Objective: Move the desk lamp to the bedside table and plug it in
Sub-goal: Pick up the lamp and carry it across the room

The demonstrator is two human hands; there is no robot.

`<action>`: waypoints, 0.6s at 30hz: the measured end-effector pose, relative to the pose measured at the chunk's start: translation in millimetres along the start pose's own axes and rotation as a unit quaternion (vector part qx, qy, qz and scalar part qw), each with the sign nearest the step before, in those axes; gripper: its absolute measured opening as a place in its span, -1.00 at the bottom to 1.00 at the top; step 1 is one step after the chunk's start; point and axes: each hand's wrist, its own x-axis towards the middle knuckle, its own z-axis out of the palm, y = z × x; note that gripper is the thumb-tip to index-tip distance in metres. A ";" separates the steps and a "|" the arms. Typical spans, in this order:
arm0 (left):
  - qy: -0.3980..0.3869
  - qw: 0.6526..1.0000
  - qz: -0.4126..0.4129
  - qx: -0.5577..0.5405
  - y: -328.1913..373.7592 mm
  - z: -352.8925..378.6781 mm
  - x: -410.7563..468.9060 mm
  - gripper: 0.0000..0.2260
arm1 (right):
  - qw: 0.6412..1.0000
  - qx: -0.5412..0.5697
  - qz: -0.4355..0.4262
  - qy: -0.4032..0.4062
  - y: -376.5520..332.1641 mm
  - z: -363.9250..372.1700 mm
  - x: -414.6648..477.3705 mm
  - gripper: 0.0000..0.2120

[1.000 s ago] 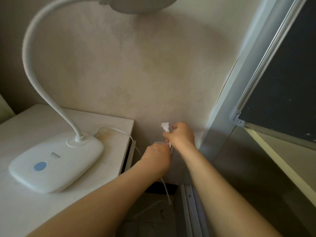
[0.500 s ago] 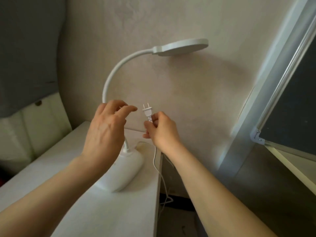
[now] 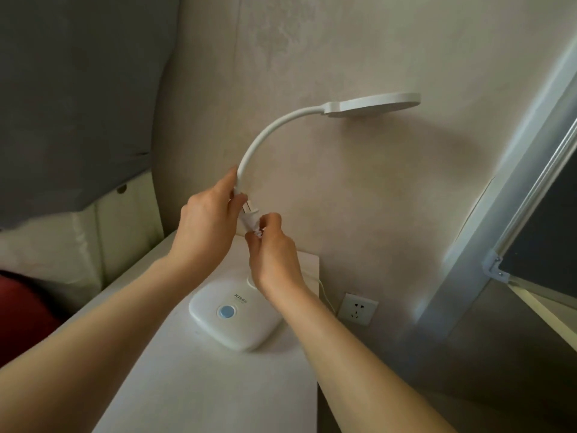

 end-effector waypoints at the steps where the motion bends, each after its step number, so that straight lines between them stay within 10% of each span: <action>1: -0.010 0.999 -0.028 -0.030 1.0 0.3 2.5 -0.72 | 1.000 -0.005 -0.011 0.000 1.5 -0.1 -1.2 -0.89; 18: -0.059 0.985 -0.070 -0.149 26.2 64.4 43.4 -0.79 | 0.983 -0.158 -0.093 -0.012 48.9 -38.3 23.7 -0.93</action>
